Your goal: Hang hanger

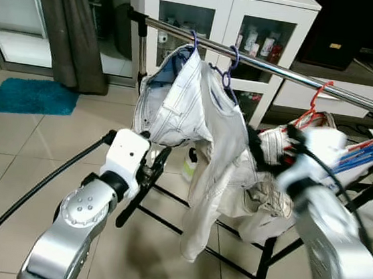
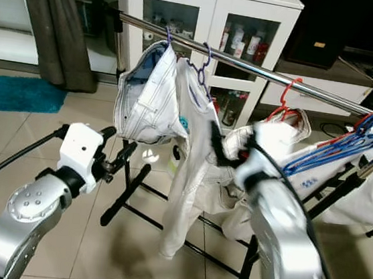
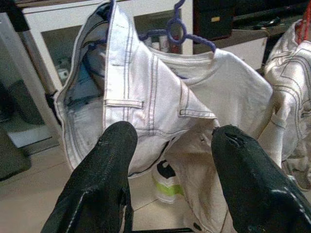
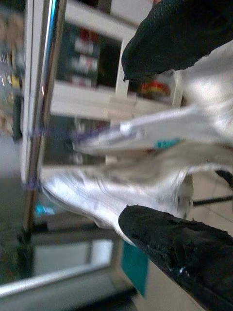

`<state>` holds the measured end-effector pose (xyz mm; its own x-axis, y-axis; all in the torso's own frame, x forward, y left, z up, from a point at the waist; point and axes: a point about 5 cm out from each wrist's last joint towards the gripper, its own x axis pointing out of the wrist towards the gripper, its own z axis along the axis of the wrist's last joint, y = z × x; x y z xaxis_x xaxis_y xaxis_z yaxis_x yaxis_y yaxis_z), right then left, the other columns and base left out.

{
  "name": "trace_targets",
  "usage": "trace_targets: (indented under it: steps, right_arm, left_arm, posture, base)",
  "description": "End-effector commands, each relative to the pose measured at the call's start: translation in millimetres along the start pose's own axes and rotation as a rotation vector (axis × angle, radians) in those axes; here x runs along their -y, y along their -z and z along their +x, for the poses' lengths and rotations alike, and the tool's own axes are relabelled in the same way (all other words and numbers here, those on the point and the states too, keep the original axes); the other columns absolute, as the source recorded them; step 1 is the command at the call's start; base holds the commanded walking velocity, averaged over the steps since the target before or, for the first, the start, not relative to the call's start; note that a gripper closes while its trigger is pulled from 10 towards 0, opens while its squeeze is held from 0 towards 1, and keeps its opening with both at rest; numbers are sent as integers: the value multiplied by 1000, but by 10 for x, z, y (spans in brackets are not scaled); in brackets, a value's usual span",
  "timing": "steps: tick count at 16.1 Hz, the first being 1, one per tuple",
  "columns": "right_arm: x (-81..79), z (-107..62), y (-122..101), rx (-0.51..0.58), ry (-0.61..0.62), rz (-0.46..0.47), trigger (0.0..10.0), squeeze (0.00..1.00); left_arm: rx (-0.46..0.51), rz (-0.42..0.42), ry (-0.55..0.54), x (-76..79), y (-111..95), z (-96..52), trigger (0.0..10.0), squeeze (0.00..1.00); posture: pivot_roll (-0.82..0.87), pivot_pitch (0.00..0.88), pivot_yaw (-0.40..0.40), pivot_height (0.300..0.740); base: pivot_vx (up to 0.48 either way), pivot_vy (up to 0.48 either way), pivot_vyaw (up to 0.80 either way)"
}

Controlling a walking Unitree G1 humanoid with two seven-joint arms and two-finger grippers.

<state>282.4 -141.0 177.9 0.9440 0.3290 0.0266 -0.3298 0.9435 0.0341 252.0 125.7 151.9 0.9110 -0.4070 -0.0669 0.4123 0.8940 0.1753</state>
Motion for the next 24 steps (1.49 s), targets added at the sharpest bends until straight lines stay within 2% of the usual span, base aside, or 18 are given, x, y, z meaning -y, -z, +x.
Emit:
trace_targets:
  steps: [1, 3, 5, 7, 8, 10, 11, 15, 17, 20, 21, 22, 23, 24]
  right_arm:
    - [-59, 162, -19, -29, -59, -54, 10000, 1000]
    - [-98, 318, -37, -58, -88, -76, 10000, 1000]
    - [-86, 699, -53, -130, -67, -80, 10000, 1000]
    - [-62, 1091, -58, -192, -40, -55, 10000, 1000]
    - [-55, 1165, -57, -203, -28, -36, 10000, 1000]
    - [-47, 1249, -71, -215, -8, -61, 10000, 984]
    - [-41, 1288, -97, -210, 6, -82, 10000, 0]
    - [37, 1409, -299, -135, 90, -106, 10000, 0]
    - [108, 1428, -399, -84, 149, -56, 10000, 0]
    - [104, 1440, -361, -122, 159, -35, 10000, 0]
    - [86, 1447, -353, -134, 156, -35, 9451, 0]
    - [84, 1450, -358, -133, 160, -28, 8314, 0]
    - [74, 1458, -382, -125, 160, -23, 6157, 0]
    - [57, 1470, -415, -116, 154, -23, 6392, 0]
  left_arm:
    - [7, -27, 81, 80, -41, 41, 10000, 0]
    - [2, -8, 117, 95, -53, 47, 10000, 0]
    - [-16, 34, 133, 60, -49, 36, 10000, 0]
    - [-54, 56, 98, -47, -28, -46, 10000, 0]
    - [-61, 67, 88, -87, -35, -86, 10000, 0]
    - [-64, 69, 87, -149, -61, -160, 10000, 0]
    - [-67, 71, 90, -174, -76, -210, 10000, 0]
    - [-81, 94, 149, -216, -186, -367, 10000, 0]
    - [-81, 96, 212, -176, -249, -429, 10000, 0]
    - [-107, 93, 255, -127, -278, -511, 10000, 0]
    - [-115, 91, 265, -120, -296, -538, 10000, 0]
    - [-117, 91, 267, -118, -300, -546, 10000, 0]
    - [-123, 91, 270, -115, -308, -567, 10000, 0]
    - [-131, 91, 272, -114, -310, -589, 10000, 0]
  posture:
    - [13, 0, -35, 740]
    - [13, 0, -34, 740]
    - [20, 3, -38, 740]
    - [58, 28, -63, 740]
    - [68, 38, -68, 740]
    - [98, 81, -85, 740]
    - [116, 108, -95, 740]
    - [150, 186, -91, 740]
    - [158, 210, -86, 740]
    - [175, 252, -80, 740]
    - [182, 261, -80, 740]
    - [186, 268, -81, 740]
    - [191, 275, -82, 740]
    - [194, 277, -83, 740]
  base:
    - [0, 0, 0]
    - [0, 0, 0]
    - [0, 0, 0]
    - [0, 0, 0]
    - [0, 0, 0]
    - [0, 0, 0]
    - [0, 0, 0]
    - [0, 0, 0]
    - [0, 0, 0]
    - [0, 0, 0]
    - [0, 0, 0]
    - [0, 0, 0]
    - [0, 0, 0]
    - [0, 0, 0]
